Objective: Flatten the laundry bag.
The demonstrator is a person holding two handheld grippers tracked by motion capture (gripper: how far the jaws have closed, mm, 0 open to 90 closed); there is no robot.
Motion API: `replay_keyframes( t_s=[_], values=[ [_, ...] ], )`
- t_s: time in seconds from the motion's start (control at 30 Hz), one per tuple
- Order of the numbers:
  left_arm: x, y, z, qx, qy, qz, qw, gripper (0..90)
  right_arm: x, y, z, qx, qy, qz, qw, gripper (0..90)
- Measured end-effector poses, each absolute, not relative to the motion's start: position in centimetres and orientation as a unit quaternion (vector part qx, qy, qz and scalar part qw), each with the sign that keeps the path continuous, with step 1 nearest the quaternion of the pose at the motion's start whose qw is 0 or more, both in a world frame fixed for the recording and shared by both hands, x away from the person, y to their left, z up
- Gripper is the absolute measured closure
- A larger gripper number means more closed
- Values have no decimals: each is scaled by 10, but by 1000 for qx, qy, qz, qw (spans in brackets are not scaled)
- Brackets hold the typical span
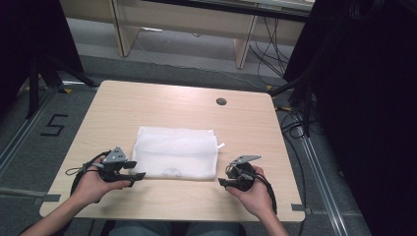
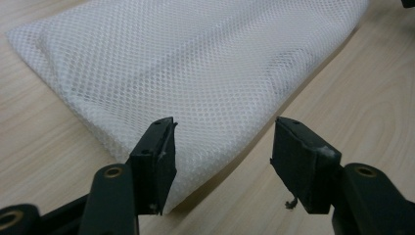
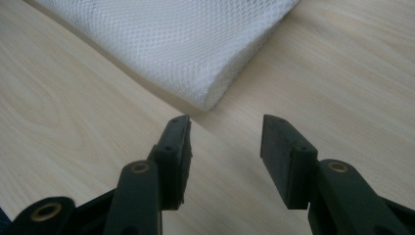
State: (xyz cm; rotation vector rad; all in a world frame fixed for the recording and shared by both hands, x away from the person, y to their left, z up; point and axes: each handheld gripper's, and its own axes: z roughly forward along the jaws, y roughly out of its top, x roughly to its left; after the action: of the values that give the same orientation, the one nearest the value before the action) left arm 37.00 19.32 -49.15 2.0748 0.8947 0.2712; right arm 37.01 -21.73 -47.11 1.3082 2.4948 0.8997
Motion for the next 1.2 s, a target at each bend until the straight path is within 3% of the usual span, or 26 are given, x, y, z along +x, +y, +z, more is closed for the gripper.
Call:
replay_keyframes(
  t_s=[0.3,0.47,0.53,0.8,1.2],
  values=[
    [368,185,-490,832,342,104,424,493,372,-219,-471,439,842,299,95,558],
    [372,192,-487,814,360,127,439,535,373,-215,-469,446,836,304,96,581],
    [375,198,-487,798,378,136,450,546,377,-213,-468,438,834,312,118,592],
    [374,194,-487,804,369,135,446,640,378,-212,-468,452,833,305,97,633],
    [369,189,-488,809,358,129,447,604,380,-216,-467,458,831,302,95,638]
  ],
)
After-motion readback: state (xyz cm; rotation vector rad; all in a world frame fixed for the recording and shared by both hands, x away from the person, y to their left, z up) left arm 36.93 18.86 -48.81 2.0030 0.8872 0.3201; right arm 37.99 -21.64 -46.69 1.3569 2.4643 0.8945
